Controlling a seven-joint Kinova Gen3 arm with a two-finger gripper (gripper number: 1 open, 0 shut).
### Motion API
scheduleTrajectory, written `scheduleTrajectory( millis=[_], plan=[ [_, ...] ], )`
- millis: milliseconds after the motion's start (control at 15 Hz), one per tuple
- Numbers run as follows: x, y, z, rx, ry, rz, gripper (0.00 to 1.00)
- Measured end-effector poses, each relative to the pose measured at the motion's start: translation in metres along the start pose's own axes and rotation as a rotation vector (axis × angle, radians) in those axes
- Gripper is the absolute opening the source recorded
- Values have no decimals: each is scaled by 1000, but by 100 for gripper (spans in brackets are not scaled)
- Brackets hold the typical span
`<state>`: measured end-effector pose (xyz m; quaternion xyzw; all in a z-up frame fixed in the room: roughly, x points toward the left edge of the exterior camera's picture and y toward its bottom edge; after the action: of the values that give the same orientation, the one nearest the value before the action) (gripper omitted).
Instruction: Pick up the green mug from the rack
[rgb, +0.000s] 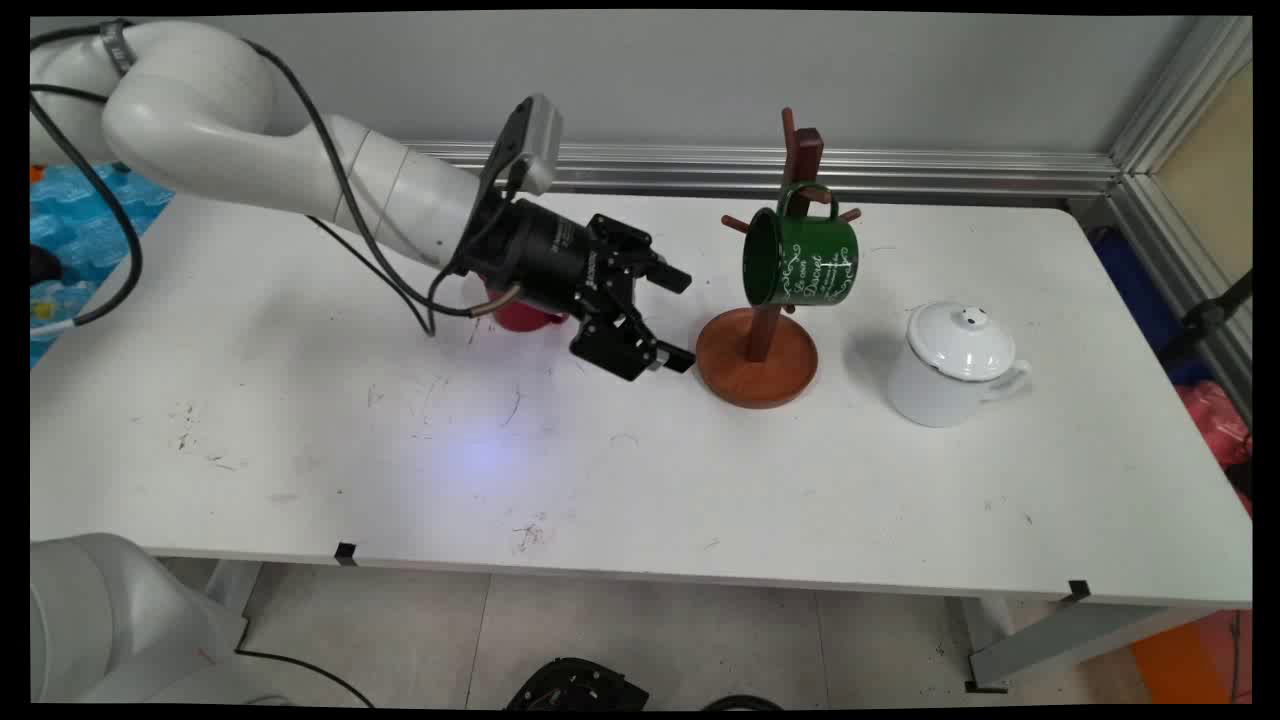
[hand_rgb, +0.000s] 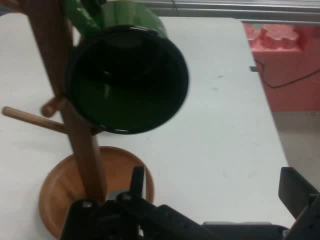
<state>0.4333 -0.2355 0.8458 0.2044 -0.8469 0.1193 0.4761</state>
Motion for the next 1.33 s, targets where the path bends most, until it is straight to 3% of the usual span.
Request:
scheduleTrajectory(
  millis=[400, 867, 1333],
  plan=[
    [29, 8, 11, 42, -33, -48, 100],
    [62, 15, 34, 38, -13, -130, 100],
    [78, 14, 57, 48, -7, -201, 100]
  ],
)
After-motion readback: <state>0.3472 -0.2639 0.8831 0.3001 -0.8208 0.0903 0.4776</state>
